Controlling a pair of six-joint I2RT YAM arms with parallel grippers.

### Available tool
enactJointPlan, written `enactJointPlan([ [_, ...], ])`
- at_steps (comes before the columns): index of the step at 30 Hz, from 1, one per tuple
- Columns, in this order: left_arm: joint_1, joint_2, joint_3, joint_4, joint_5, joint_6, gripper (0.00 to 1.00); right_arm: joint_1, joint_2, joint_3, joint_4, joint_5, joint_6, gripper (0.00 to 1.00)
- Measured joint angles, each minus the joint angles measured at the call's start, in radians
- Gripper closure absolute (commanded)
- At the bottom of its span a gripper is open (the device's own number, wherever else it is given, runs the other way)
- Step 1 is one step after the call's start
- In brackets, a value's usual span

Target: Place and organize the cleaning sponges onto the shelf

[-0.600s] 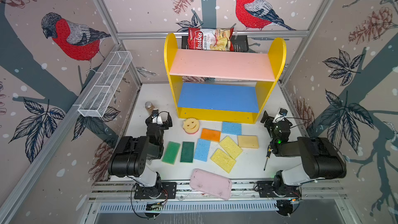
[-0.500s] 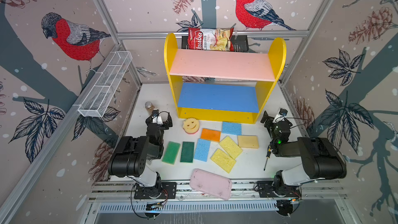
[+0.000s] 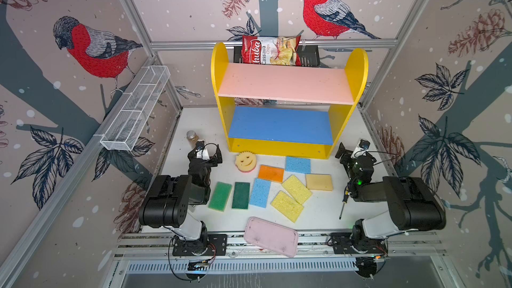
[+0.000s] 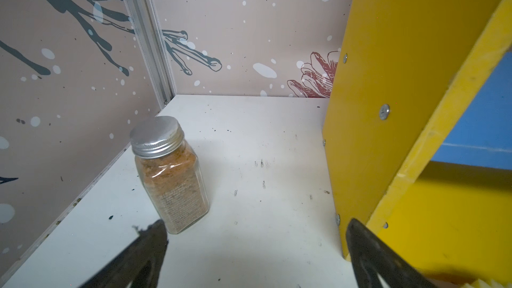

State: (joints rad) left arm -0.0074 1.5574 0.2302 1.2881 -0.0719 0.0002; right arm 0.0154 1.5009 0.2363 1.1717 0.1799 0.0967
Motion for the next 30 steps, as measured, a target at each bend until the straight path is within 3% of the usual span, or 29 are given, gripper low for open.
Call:
enactJointPlan([
  [8, 0.000, -0.002, -0.001, 0.000, 0.001, 0.000, 0.01, 0.004, -0.001, 0.000, 0.000, 0.002, 0.000, 0.00],
  [10, -0.003, -0.030, -0.008, -0.018, 0.012, 0.000, 0.01, 0.028, -0.014, -0.001, -0.006, 0.049, 0.000, 0.00],
  [16, -0.057, -0.327, 0.034, -0.199, -0.058, -0.001, 0.01, 0.143, -0.198, 0.078, -0.161, 0.232, -0.017, 0.00],
  [21, -0.079, -0.484, 0.096, -0.397, -0.107, -0.080, 0.01, 0.190, -0.385, 0.134, -0.421, 0.332, 0.116, 0.00],
  [25, -0.100, -0.596, 0.180, -0.632, -0.195, -0.246, 0.01, 0.233, -0.481, 0.214, -0.683, 0.386, 0.251, 0.03],
  [30, -0.073, -0.740, 0.261, -1.004, -0.305, -0.594, 0.01, 0.360, -0.589, 0.226, -0.950, 0.387, 0.344, 0.26],
])
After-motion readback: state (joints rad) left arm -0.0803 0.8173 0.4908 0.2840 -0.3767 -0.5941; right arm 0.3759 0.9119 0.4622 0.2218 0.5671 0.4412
